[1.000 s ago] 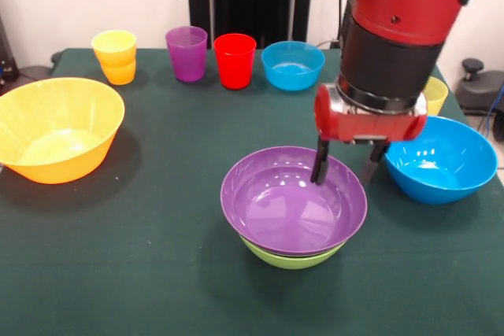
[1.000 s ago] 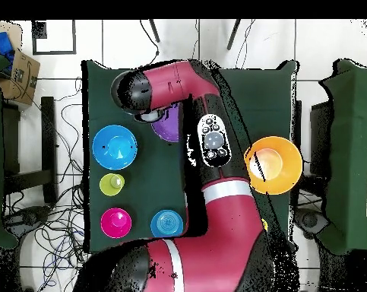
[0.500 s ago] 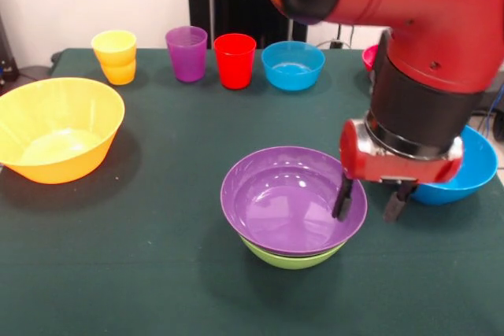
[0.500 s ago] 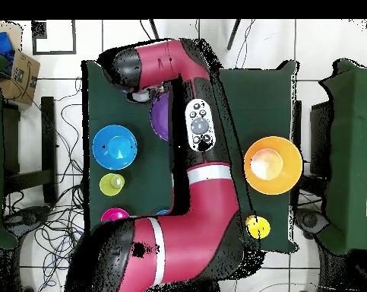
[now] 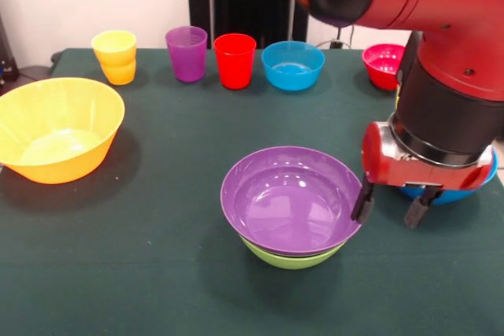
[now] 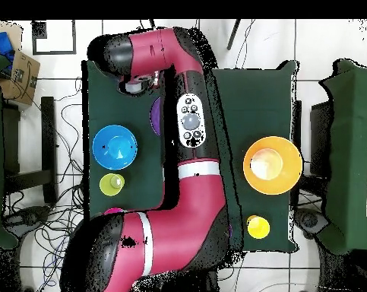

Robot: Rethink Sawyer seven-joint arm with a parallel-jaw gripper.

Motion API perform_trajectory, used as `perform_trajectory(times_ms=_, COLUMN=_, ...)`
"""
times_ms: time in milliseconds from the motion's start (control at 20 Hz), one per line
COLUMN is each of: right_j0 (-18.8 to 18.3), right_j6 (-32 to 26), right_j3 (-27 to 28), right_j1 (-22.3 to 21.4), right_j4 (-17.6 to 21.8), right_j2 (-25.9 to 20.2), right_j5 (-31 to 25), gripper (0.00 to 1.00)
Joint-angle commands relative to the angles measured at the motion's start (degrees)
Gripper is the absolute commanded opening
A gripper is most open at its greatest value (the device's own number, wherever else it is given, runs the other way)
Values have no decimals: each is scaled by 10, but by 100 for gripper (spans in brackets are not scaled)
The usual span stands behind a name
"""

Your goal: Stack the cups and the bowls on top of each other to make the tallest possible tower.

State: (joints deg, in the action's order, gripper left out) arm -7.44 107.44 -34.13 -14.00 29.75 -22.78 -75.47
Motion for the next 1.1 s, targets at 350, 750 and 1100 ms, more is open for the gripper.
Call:
perform_trajectory(times_ms=350, right_j0=-37, right_j6=-126, right_j3=28, right_j1=56, right_j4=-2, right_j2=-35, right_j5=55, gripper=100)
perform_trajectory(times_ms=750, right_j0=-75, right_j6=-174, right_j3=3, right_j1=61, right_j4=-23, right_j2=-44, right_j5=103, gripper=100)
perform_trajectory(times_ms=1100, right_j0=-94, right_j6=-168, right_j3=-55, right_j1=54, right_j4=-30, right_j2=-34, right_j5=172, gripper=100)
